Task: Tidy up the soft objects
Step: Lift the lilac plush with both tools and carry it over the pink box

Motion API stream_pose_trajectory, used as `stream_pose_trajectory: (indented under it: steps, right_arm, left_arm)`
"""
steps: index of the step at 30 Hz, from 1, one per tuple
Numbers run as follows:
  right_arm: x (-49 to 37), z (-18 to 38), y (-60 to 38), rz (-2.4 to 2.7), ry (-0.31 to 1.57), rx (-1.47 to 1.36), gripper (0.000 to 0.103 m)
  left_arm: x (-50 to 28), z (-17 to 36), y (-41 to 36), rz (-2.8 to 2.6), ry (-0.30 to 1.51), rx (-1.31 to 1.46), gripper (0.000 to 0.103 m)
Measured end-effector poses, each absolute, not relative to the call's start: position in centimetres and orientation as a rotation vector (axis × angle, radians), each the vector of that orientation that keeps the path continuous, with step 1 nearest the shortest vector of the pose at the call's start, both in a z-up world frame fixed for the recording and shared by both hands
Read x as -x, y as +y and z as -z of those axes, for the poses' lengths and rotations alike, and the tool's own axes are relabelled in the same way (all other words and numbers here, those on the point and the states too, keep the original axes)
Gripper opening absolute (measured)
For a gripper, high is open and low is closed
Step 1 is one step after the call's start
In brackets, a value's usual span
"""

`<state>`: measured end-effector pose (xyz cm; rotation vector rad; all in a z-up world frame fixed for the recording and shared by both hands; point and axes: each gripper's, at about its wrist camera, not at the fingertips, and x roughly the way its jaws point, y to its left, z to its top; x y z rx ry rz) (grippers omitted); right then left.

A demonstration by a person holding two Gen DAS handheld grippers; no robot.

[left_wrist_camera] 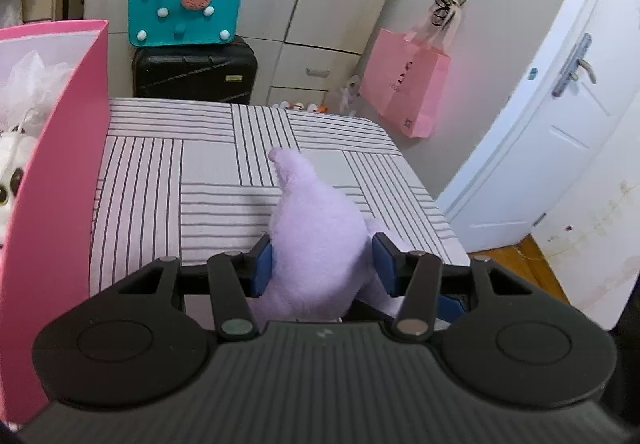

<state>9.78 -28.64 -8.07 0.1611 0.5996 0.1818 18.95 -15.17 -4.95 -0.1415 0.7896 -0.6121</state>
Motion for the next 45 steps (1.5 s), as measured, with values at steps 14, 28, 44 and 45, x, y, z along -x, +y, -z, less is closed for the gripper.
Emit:
stream_pose_trajectory:
  steps: [14, 28, 44, 45]
  right_arm:
    - [-5.9, 6.0, -26.9, -0.302, 0.663, -0.136, 0.049]
    - [-2.7, 3.3, -23.5, -0.364, 0.688, -0.027, 0.049]
    - [0.5, 1.0, -17.4, -0.492, 0.64, 0.07, 0.049]
    - [0.6, 0.8, -16.9, -0.502, 0.636, 0.076, 0.049]
  left_arm:
    - [-15.1, 4.0, -11.2, 0.709, 0.825, 0.088, 0.05]
    - [-12.3, 3.0, -7.4, 0.761, 0.876, 0.104, 0.05]
    - [-7.5, 1.3, 0.5, 0.698, 0.862, 0.123, 0.05]
    - [-7.2, 1.2, 1.1, 0.692, 0.86, 0.127, 0.05]
